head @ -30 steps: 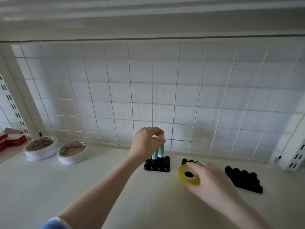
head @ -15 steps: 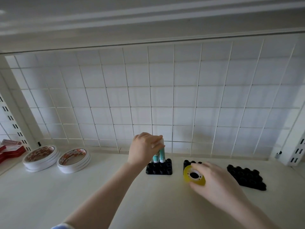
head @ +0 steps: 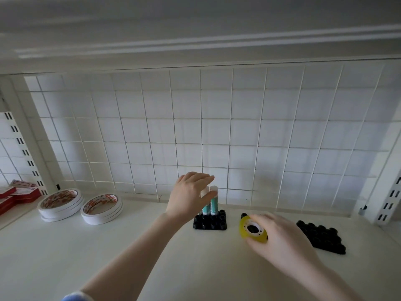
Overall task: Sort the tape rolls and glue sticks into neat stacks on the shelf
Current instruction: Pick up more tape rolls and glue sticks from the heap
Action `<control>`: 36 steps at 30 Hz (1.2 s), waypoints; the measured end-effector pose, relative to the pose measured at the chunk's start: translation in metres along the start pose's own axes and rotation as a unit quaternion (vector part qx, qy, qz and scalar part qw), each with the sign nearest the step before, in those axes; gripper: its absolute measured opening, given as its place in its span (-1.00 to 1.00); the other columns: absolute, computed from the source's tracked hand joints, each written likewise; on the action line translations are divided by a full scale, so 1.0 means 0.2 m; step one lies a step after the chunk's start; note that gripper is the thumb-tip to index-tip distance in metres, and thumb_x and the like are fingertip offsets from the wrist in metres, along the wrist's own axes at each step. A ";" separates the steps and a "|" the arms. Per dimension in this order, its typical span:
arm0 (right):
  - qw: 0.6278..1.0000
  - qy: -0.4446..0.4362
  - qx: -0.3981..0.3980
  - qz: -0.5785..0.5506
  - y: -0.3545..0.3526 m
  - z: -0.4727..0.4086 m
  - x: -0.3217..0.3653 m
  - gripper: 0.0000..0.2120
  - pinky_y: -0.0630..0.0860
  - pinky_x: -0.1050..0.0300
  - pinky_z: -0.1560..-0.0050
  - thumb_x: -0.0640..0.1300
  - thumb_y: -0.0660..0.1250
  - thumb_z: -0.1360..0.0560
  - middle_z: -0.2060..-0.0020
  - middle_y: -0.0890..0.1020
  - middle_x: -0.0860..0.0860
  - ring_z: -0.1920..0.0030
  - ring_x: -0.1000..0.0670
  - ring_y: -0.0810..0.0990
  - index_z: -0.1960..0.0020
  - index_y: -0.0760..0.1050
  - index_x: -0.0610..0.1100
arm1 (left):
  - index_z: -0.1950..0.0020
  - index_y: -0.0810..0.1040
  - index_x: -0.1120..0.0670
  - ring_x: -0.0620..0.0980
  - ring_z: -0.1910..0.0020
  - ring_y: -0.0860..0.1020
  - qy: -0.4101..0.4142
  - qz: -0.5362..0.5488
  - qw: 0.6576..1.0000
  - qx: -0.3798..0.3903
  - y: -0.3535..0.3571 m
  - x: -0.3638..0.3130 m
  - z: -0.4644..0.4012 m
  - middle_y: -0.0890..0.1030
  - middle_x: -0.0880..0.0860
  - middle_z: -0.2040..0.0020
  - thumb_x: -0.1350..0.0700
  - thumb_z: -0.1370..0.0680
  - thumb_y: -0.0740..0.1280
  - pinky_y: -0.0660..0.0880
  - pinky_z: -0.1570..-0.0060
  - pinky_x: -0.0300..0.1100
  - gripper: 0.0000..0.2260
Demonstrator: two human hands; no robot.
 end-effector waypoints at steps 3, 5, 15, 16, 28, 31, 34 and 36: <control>1.000 -0.004 0.002 -0.004 -0.01 -0.01 0.02 -0.59 0.40 0.25 -0.11 0.18 0.22 -0.49 -0.16 0.51 0.19 -0.16 0.13 0.47 -0.31 0.38 0.12 | -0.08 0.64 0.08 0.05 0.02 0.59 -0.010 0.019 0.999 -0.037 -0.09 0.01 0.02 0.66 -0.01 0.01 -0.11 -0.46 0.21 0.48 0.03 -0.09 -0.63; 1.000 -0.008 0.007 -0.012 0.00 -0.02 0.05 -0.60 0.42 0.24 -0.10 0.17 0.23 -0.48 -0.14 0.53 0.17 -0.14 0.12 0.48 -0.28 0.41 0.11 | -0.05 0.65 0.07 0.03 0.03 0.59 -0.019 0.024 0.997 -0.065 -0.16 0.04 0.05 0.65 -0.02 0.03 -0.10 -0.48 0.21 0.51 0.04 -0.10 -0.65; 0.996 -0.073 0.017 -0.048 0.15 -0.14 0.38 -0.61 0.41 0.26 -0.02 0.16 0.25 -0.47 -0.10 0.55 0.16 -0.10 0.12 0.50 -0.26 0.45 0.09 | 0.12 0.66 0.08 0.12 0.17 0.60 -0.142 -0.077 0.983 -0.092 -0.47 0.43 0.47 0.66 0.00 0.17 0.00 -0.41 0.30 0.53 0.18 -0.06 -0.78; 0.996 -0.078 0.019 -0.047 0.17 -0.16 0.41 -0.62 0.41 0.24 -0.02 0.16 0.25 -0.47 -0.09 0.55 0.16 -0.10 0.10 0.50 -0.24 0.45 0.08 | 0.13 0.66 0.09 0.13 0.17 0.61 -0.156 -0.087 0.980 -0.085 -0.49 0.46 0.51 0.66 0.01 0.17 0.03 -0.38 0.33 0.53 0.18 -0.04 -0.81; 0.996 -0.084 0.036 -0.019 0.50 -0.46 0.67 -0.68 0.42 0.13 0.01 0.10 0.24 -0.48 -0.04 0.57 0.00 -0.07 -0.05 0.53 -0.16 0.48 -0.02 | 0.09 0.67 0.06 0.10 0.13 0.60 -0.259 -0.076 0.962 -0.037 -0.50 0.62 0.83 0.66 -0.01 0.14 0.19 -0.36 0.50 0.51 0.19 -0.07 -0.85; 0.996 -0.085 0.024 -0.001 0.55 -0.49 0.69 -0.68 0.37 0.13 -0.02 0.11 0.21 -0.52 -0.07 0.55 -0.01 -0.12 -0.06 0.49 -0.17 0.45 -0.03 | -0.01 0.65 0.04 0.06 -0.01 0.56 -0.273 -0.062 0.959 -0.037 -0.49 0.62 0.83 0.64 -0.03 0.02 0.15 -0.45 0.41 0.45 0.07 -0.11 -0.84; 0.995 -0.094 0.011 0.031 0.57 -0.50 0.70 -0.66 0.36 0.12 -0.09 0.12 0.14 -0.55 -0.12 0.54 -0.01 -0.15 -0.06 0.48 -0.22 0.42 -0.02 | -0.05 0.64 0.04 0.03 -0.06 0.54 -0.278 -0.048 0.958 -0.044 -0.49 0.63 0.83 0.63 -0.04 -0.02 0.14 -0.48 0.37 0.42 0.03 -0.15 -0.83; 0.993 -0.109 0.007 0.051 0.58 -0.49 0.71 -0.64 0.37 0.12 -0.12 0.12 0.10 -0.57 -0.15 0.52 0.00 -0.16 -0.05 0.48 -0.28 0.38 -0.03 | -0.03 0.64 0.04 0.05 -0.03 0.55 -0.280 -0.046 0.958 -0.047 -0.49 0.64 0.82 0.64 -0.03 0.00 0.16 -0.46 0.39 0.42 0.06 -0.15 -0.84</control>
Point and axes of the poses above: each hand's wrist, its own z-axis away from the middle knuckle, its own y-axis out of the palm, x = y × z, the point moved 4 cm from there along -z, towards the middle knuckle
